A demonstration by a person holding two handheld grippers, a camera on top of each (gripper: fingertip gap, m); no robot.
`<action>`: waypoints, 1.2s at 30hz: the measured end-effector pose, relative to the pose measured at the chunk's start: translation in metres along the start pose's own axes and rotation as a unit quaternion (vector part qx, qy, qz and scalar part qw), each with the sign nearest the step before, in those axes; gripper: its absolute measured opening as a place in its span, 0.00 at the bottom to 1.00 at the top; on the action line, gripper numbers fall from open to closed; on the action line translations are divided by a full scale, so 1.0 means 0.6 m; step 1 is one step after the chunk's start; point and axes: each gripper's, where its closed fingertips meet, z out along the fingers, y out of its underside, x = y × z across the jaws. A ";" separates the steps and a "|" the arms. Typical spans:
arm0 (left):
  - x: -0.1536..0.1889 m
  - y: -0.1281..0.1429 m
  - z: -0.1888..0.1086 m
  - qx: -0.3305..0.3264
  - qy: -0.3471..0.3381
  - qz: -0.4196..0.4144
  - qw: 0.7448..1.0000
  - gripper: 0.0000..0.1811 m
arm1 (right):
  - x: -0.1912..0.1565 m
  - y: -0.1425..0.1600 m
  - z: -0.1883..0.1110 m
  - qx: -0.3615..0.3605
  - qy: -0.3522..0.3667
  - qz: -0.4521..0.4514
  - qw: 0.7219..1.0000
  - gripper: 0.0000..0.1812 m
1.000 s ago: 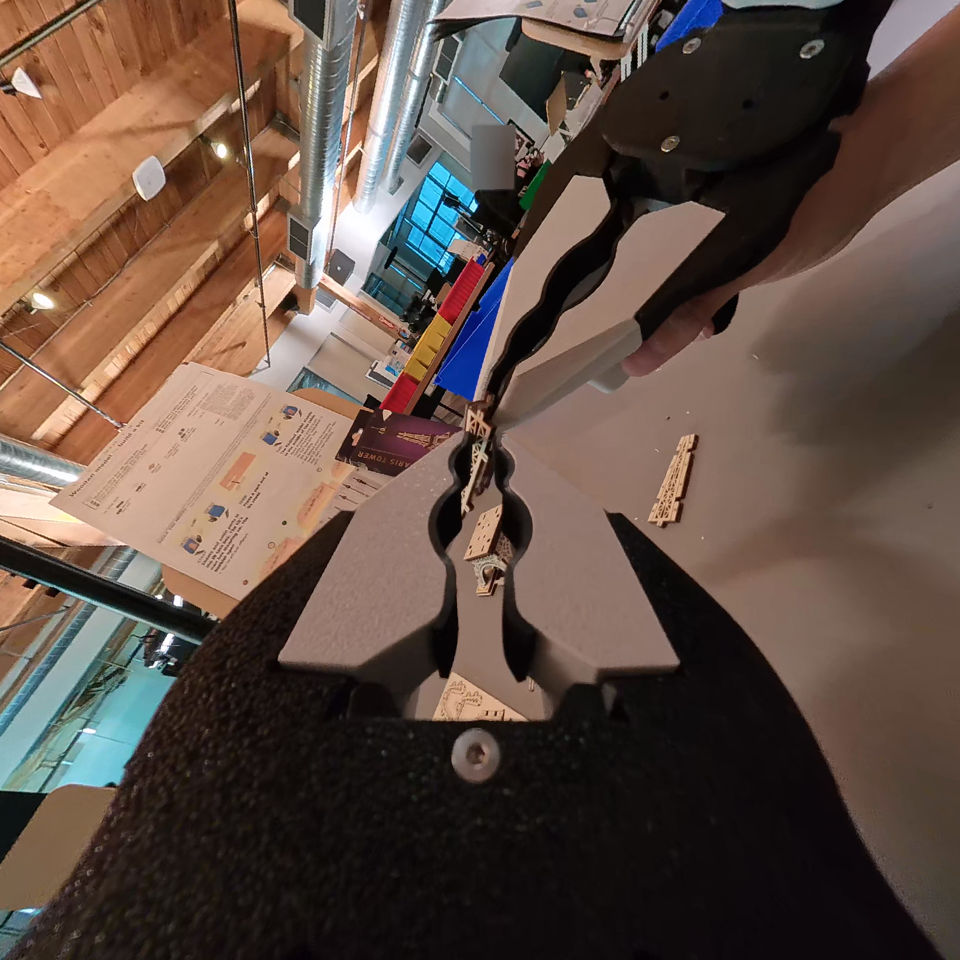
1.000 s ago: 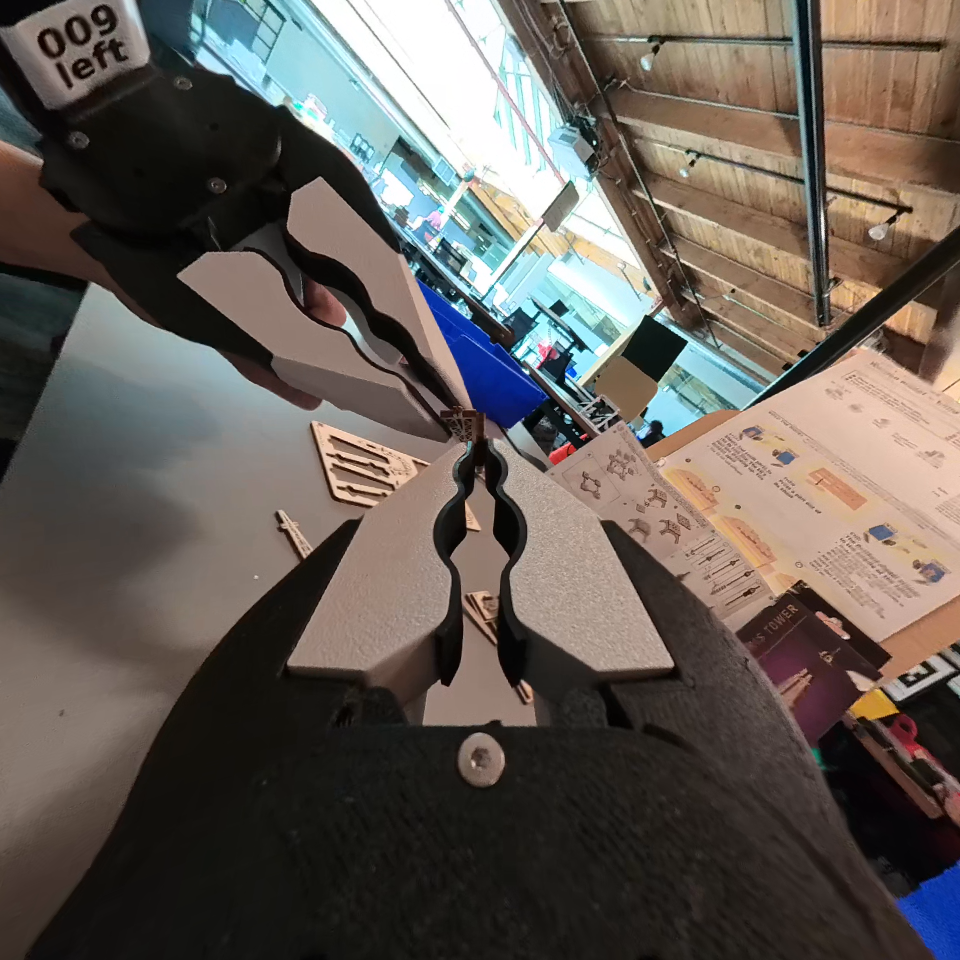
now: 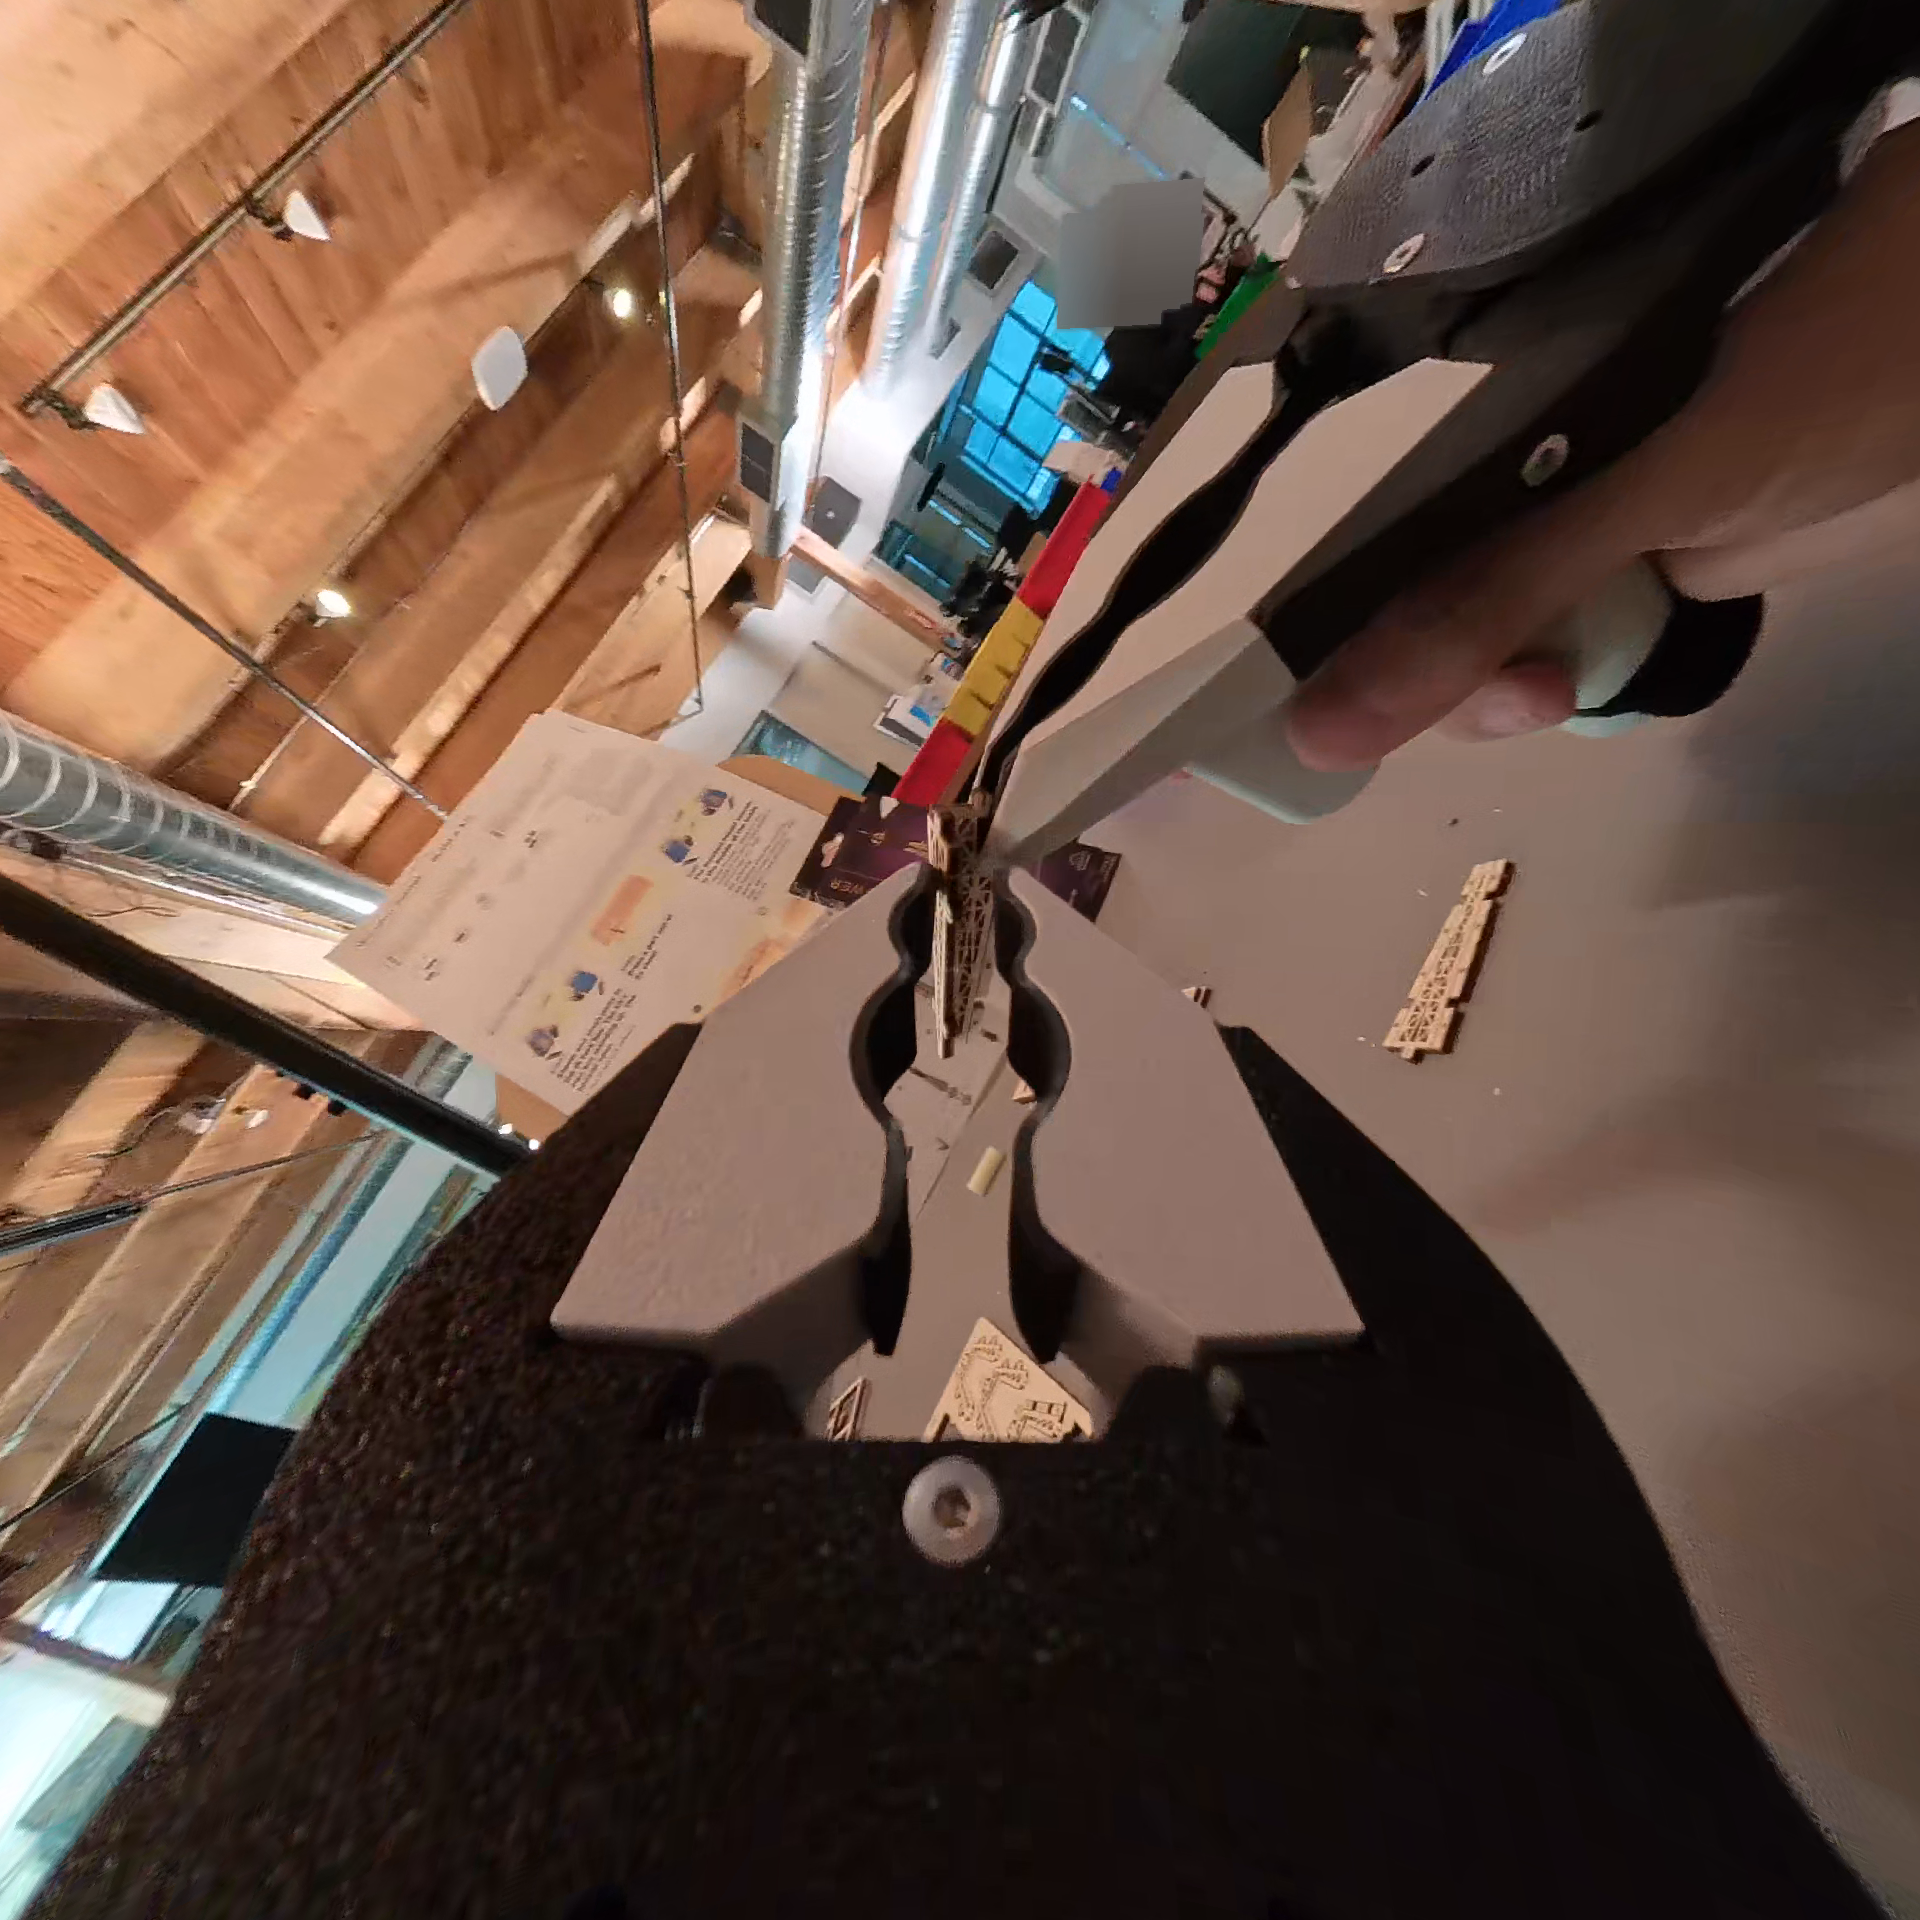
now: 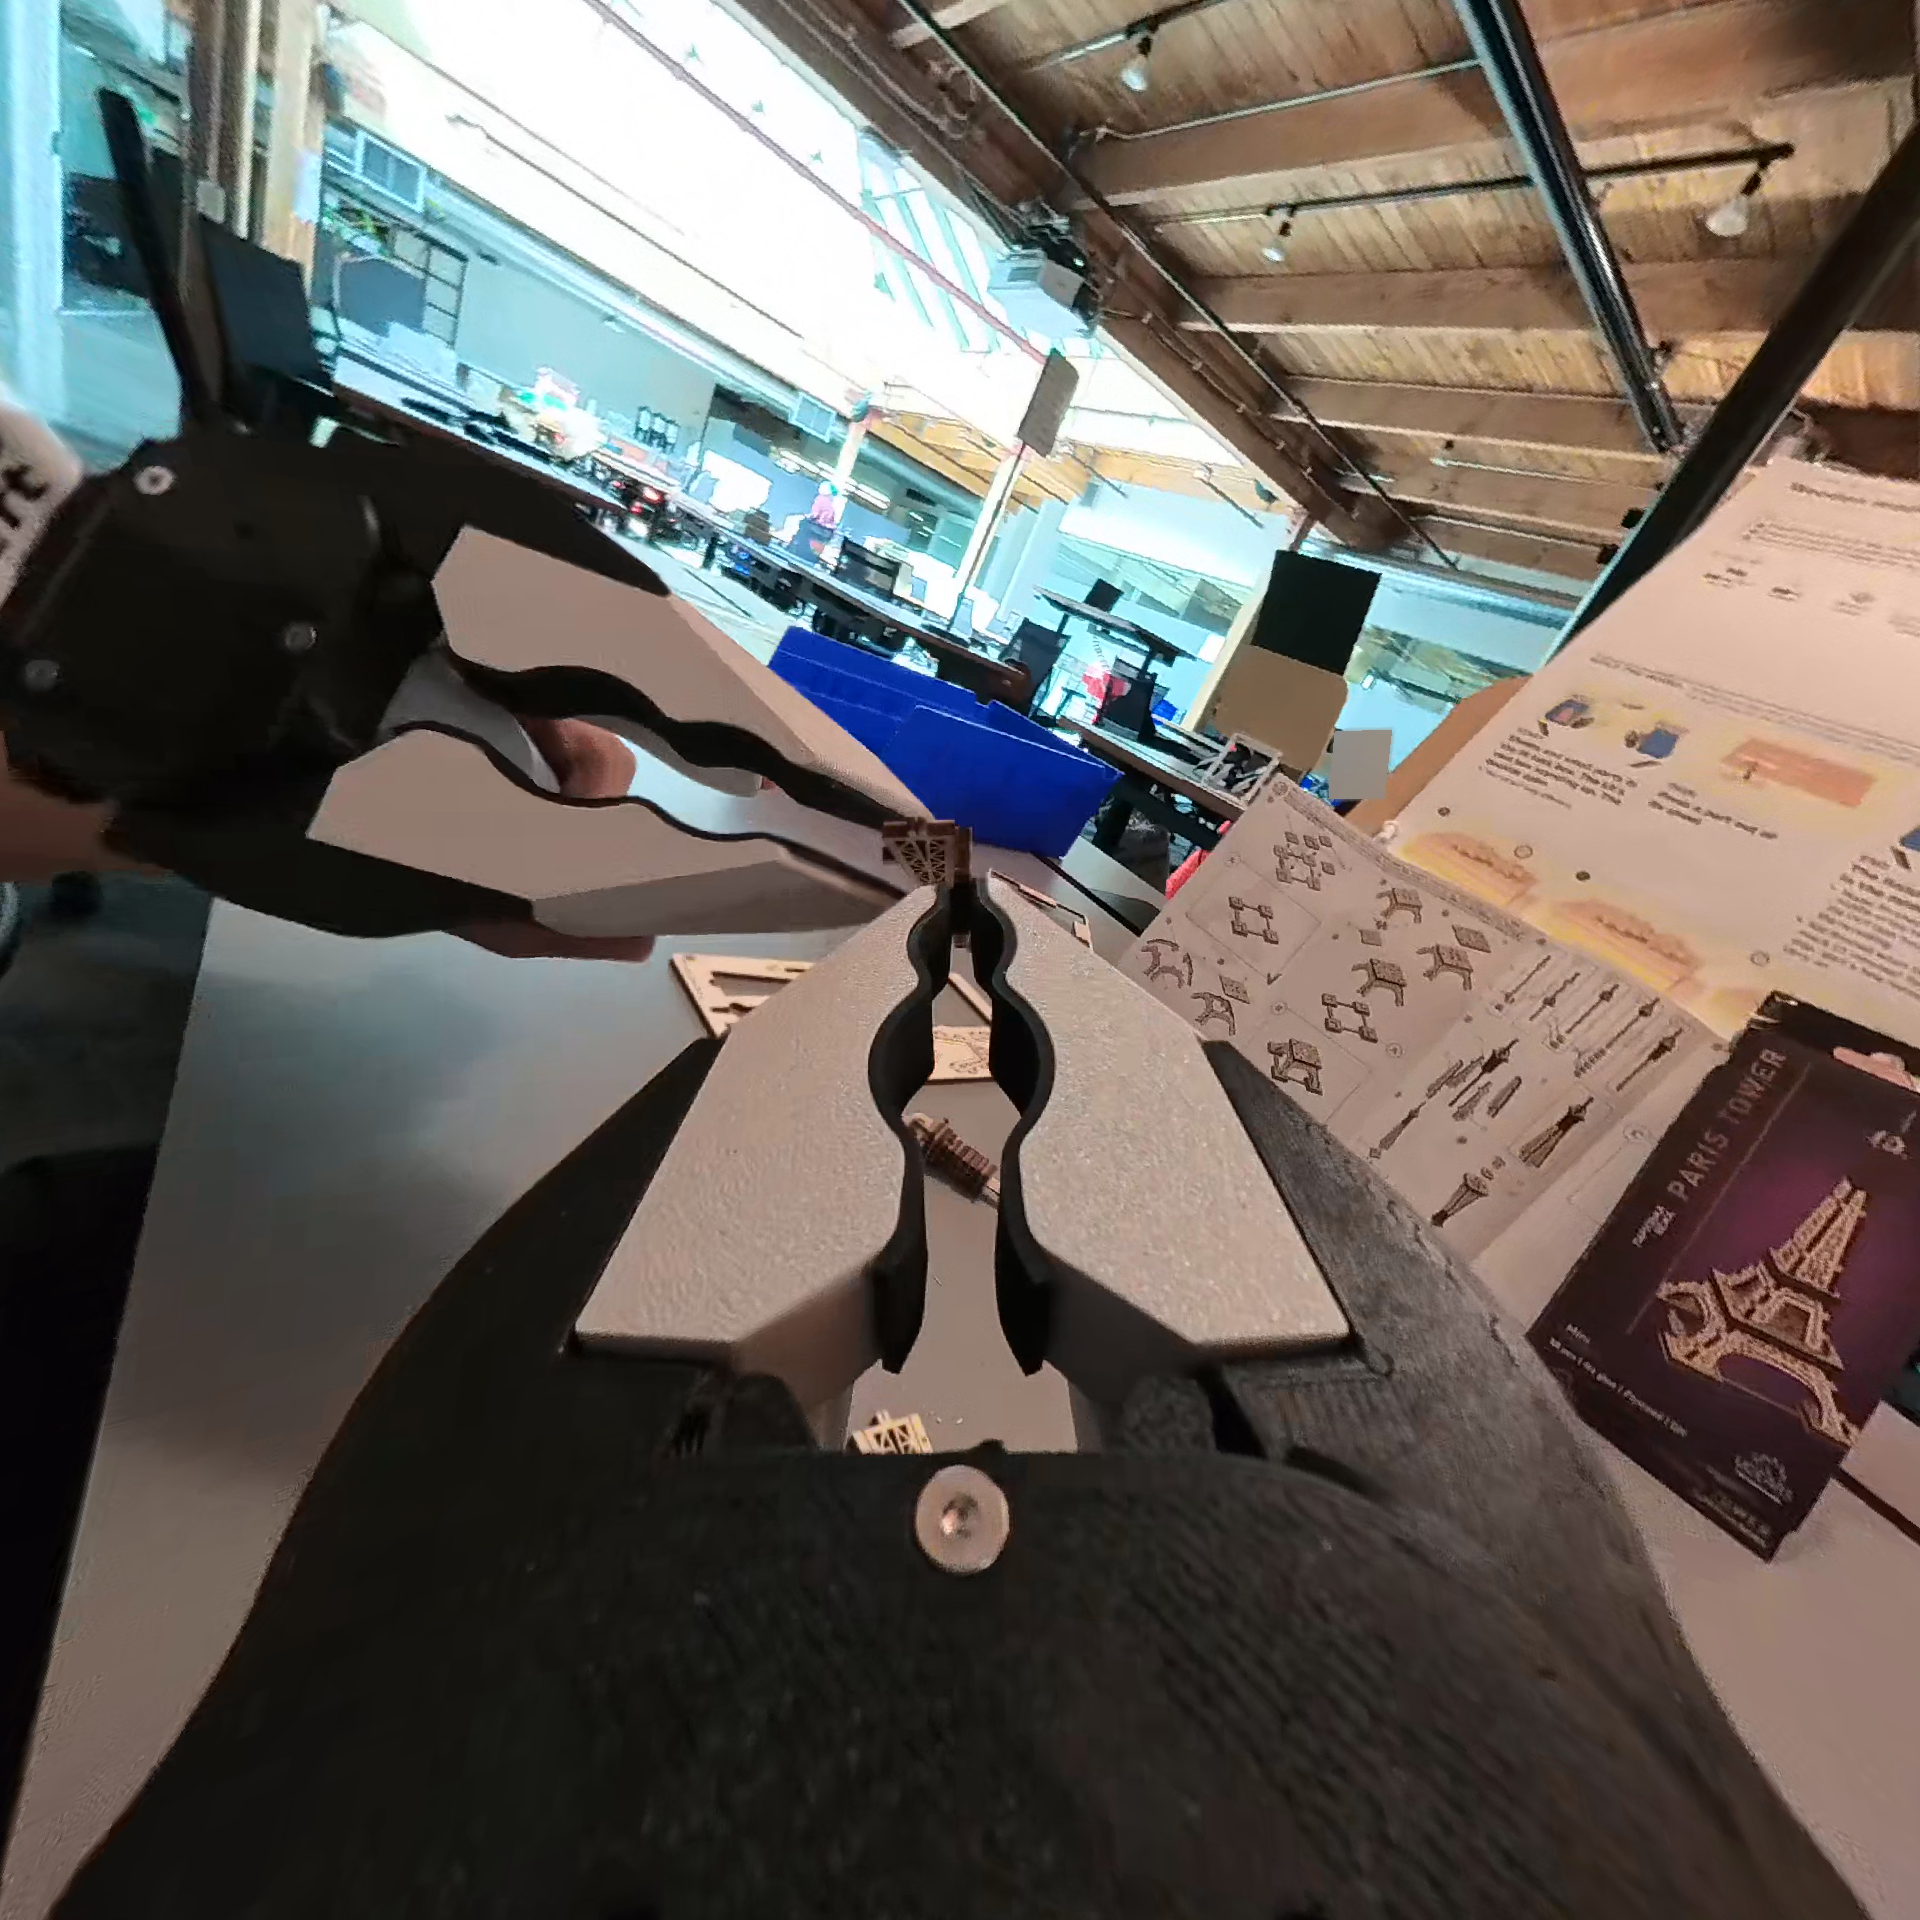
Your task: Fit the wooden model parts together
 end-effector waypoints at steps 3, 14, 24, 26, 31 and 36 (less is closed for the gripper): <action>-0.005 0.000 0.002 -0.003 -0.014 -0.005 1.000 0.01 | 0.002 0.000 0.001 -0.004 0.010 -0.005 1.000 0.00; -0.014 0.007 0.002 -0.011 -0.025 -0.004 1.000 0.01 | -0.006 -0.008 0.005 -0.014 0.016 -0.044 0.999 0.01; -0.019 -0.002 0.004 0.004 -0.023 -0.032 0.999 0.00 | 0.000 -0.017 0.003 0.008 0.028 -0.048 0.998 0.05; -0.019 0.000 0.005 0.002 -0.023 -0.032 0.999 0.00 | -0.003 -0.015 0.005 0.003 0.025 -0.049 0.998 0.02; -0.016 0.002 0.004 0.005 -0.025 -0.013 1.000 0.02 | 0.003 -0.015 0.008 -0.014 0.044 -0.052 0.998 0.00; -0.015 0.007 0.005 -0.002 -0.022 -0.006 1.000 0.02 | 0.003 -0.009 0.010 -0.021 0.045 -0.049 0.998 0.00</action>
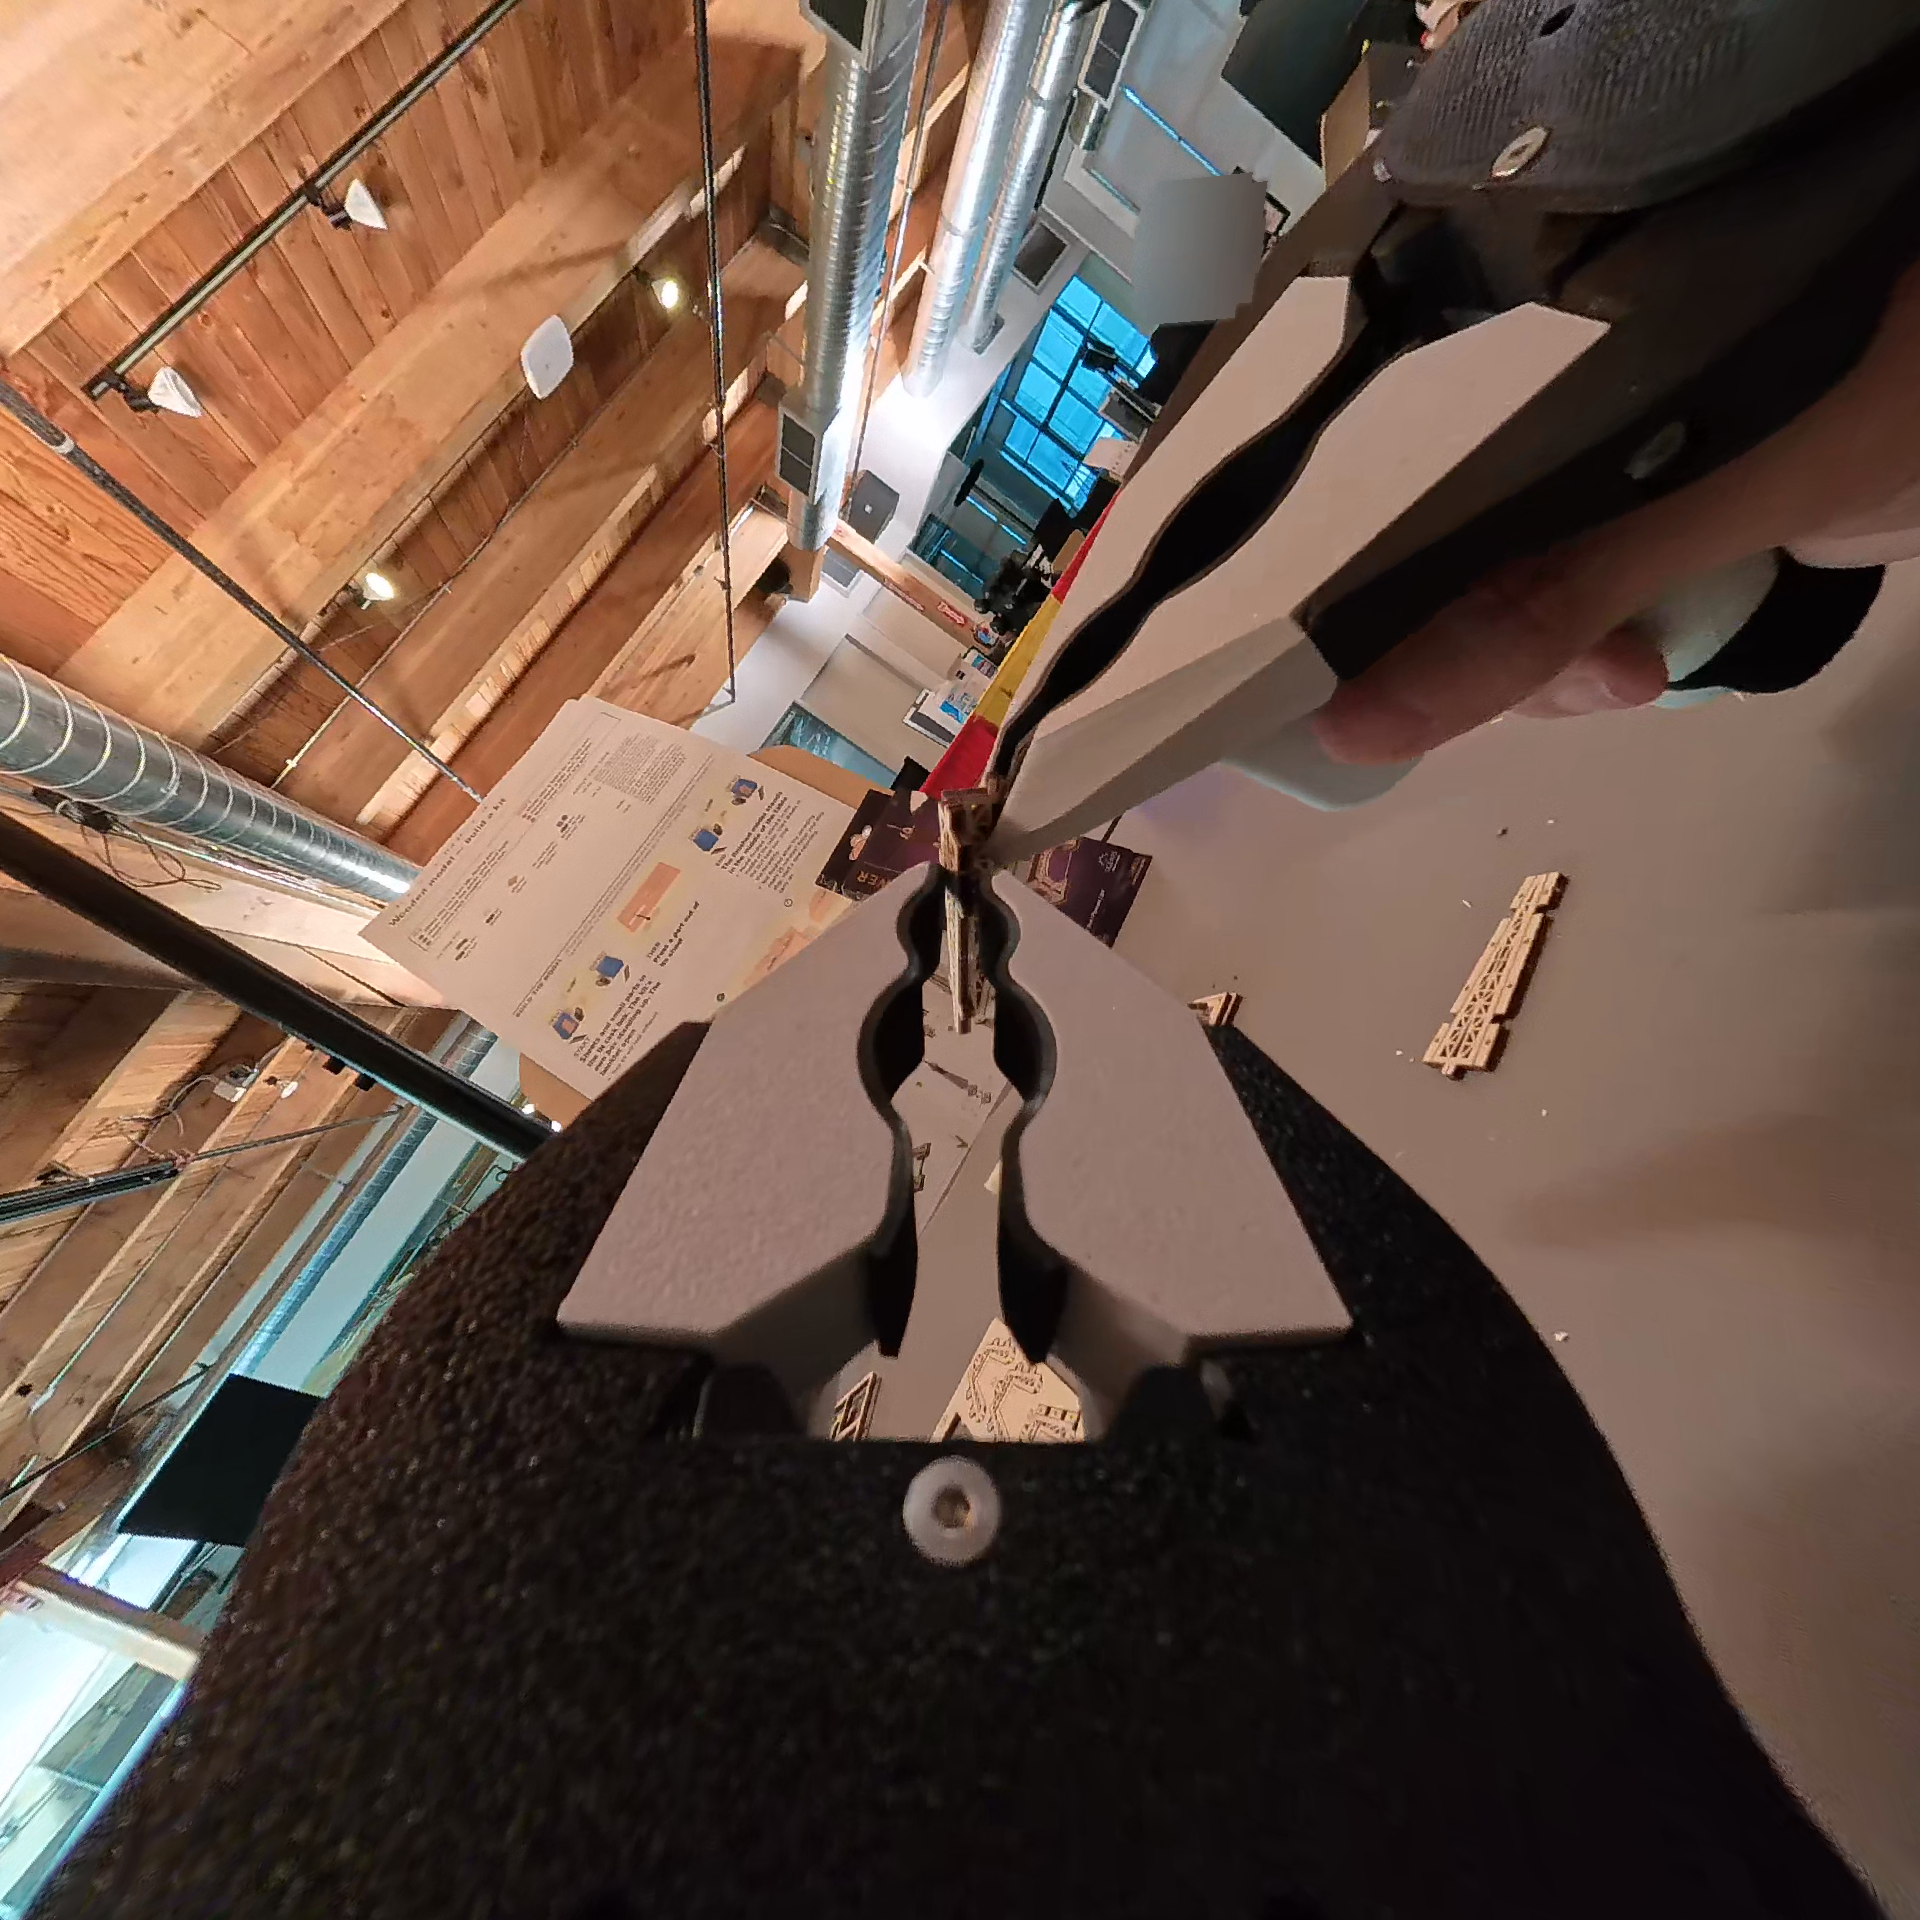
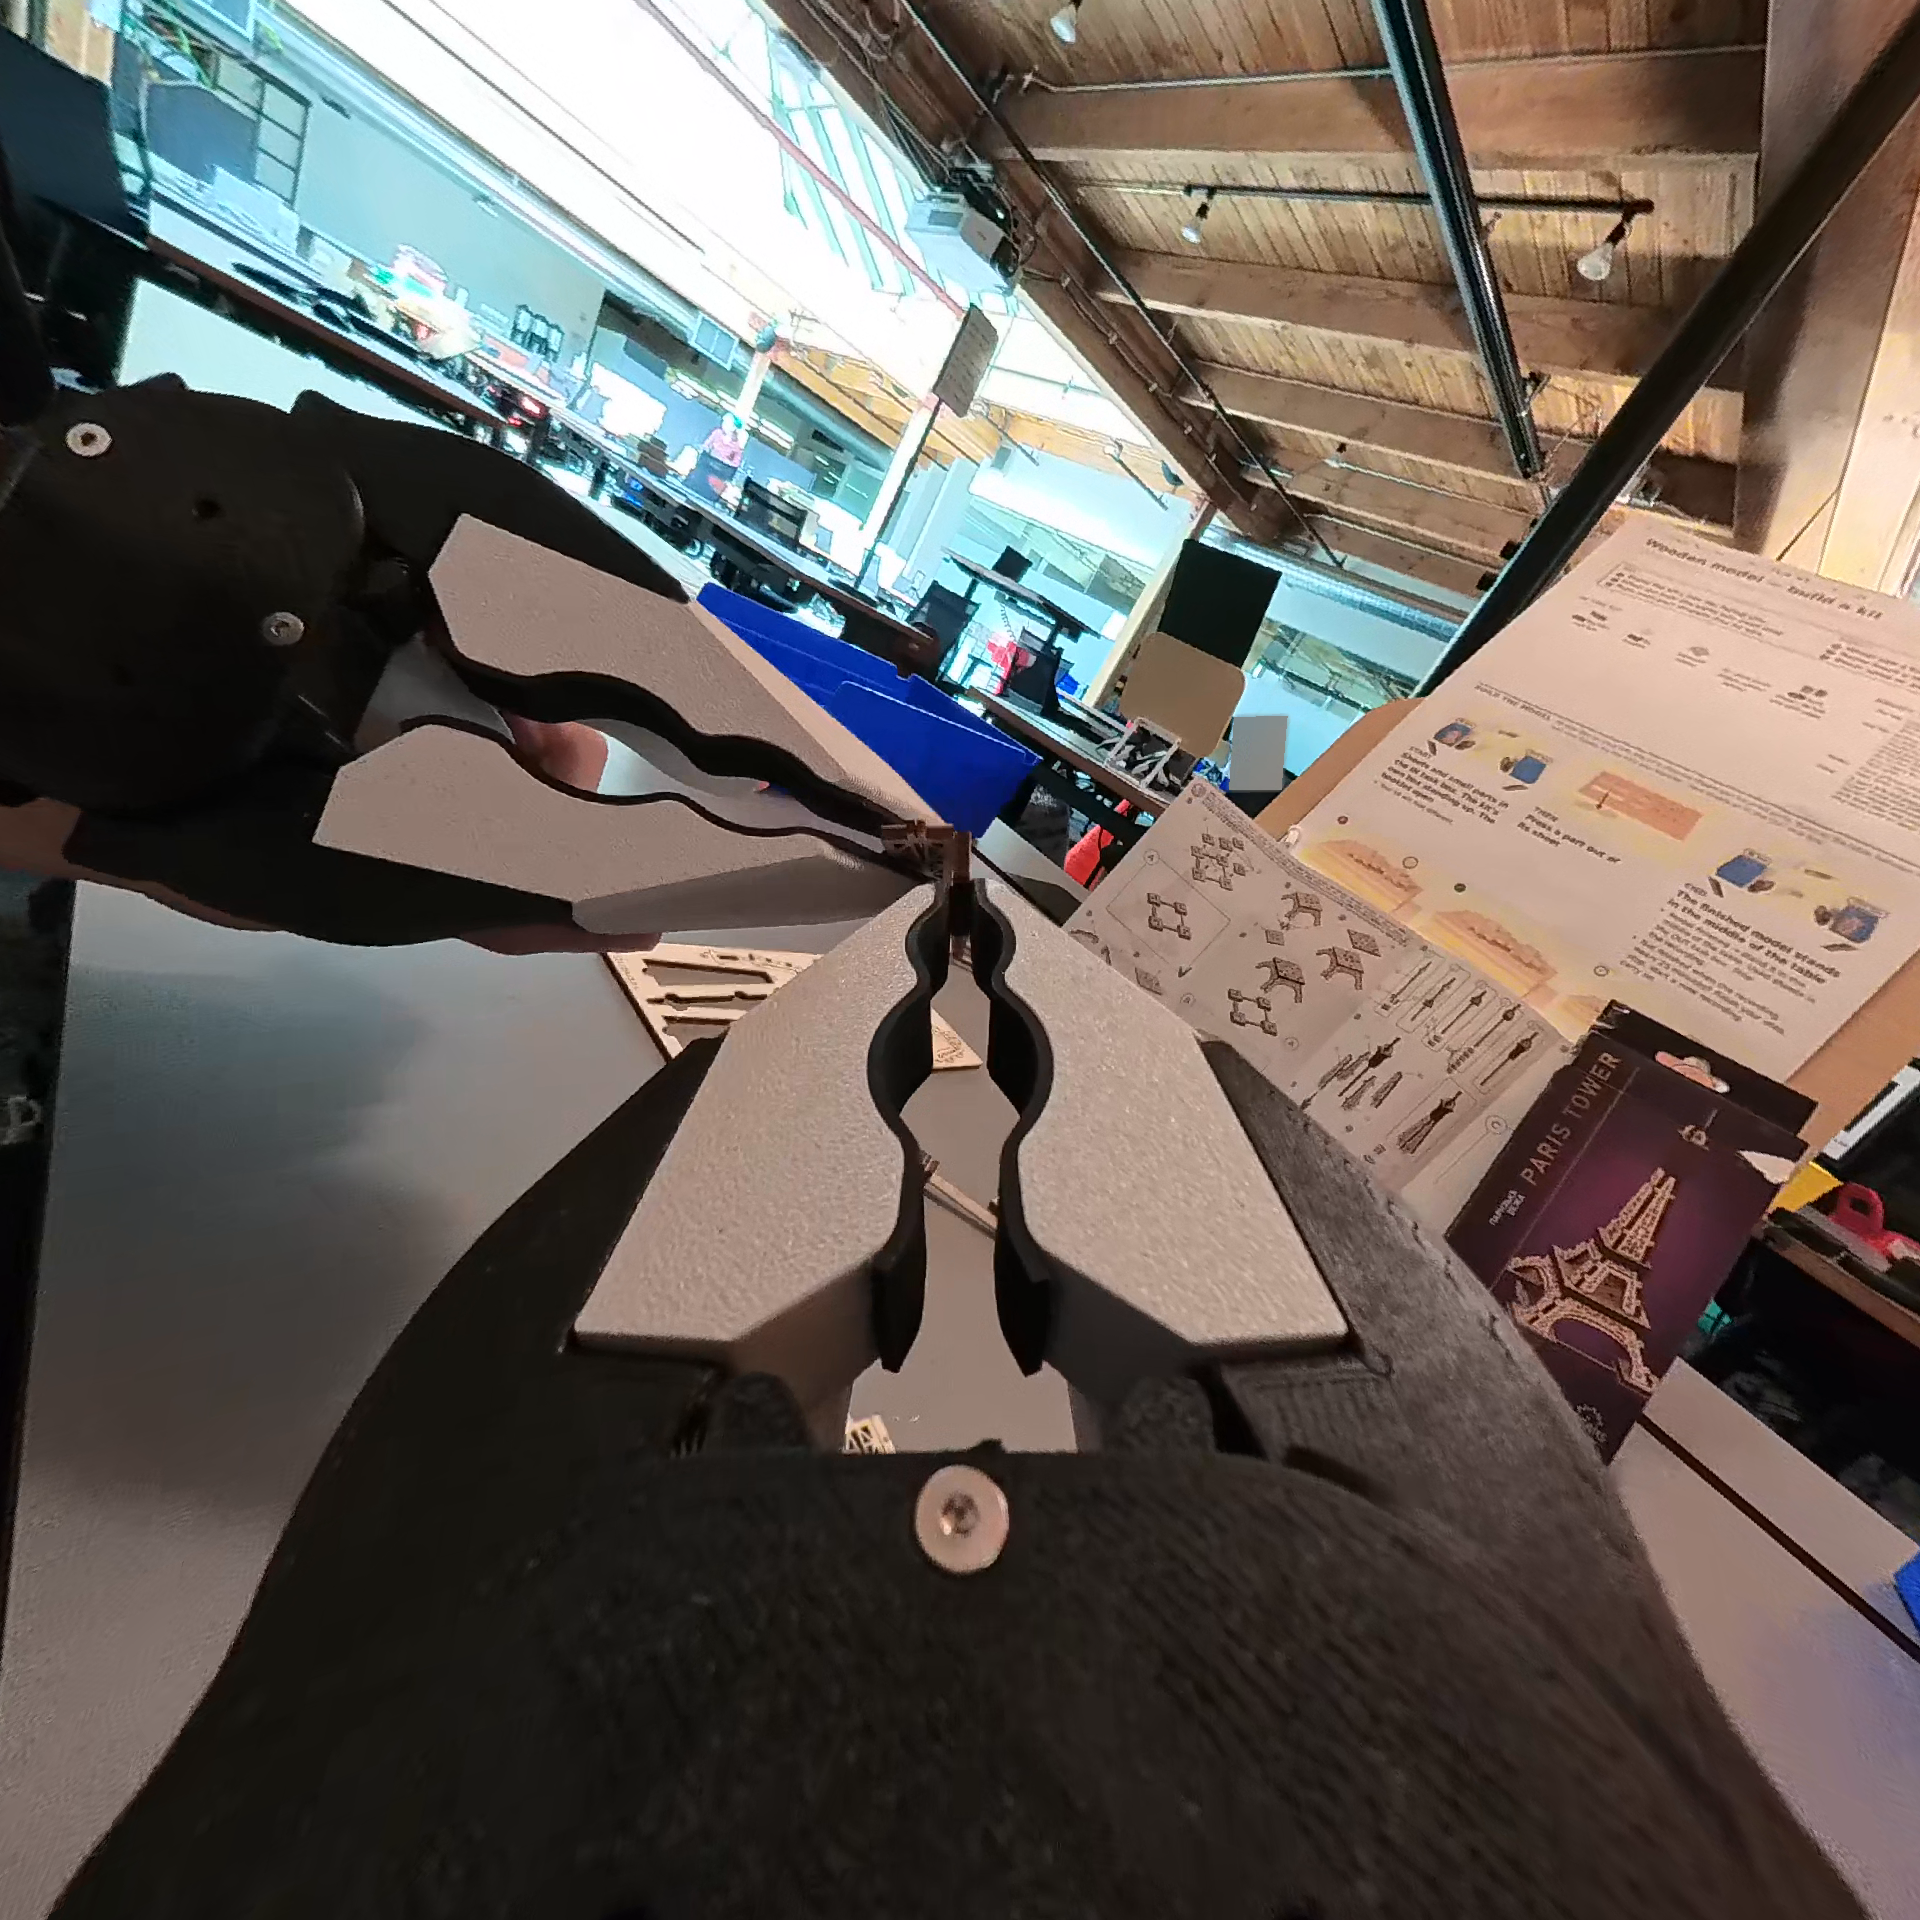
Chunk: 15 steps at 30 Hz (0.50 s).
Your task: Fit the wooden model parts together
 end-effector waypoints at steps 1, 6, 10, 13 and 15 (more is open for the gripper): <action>0.000 0.001 0.000 -0.003 0.000 0.002 1.000 0.02 | 0.000 0.002 0.001 -0.002 0.000 0.000 1.000 0.00; 0.000 0.006 0.001 -0.016 0.003 0.010 1.000 0.01 | -0.002 0.006 0.002 -0.007 0.001 -0.008 1.000 0.01; 0.003 0.010 0.003 -0.022 0.016 0.007 1.000 0.02 | -0.002 0.010 0.004 -0.017 0.001 -0.025 1.000 0.01; 0.006 0.014 0.003 -0.026 0.034 -0.001 0.999 0.01 | -0.004 0.013 0.004 -0.023 -0.006 -0.029 0.999 0.01; 0.009 0.014 0.002 -0.027 0.040 0.000 0.999 0.02 | -0.004 0.012 0.004 -0.021 -0.010 -0.031 0.999 0.01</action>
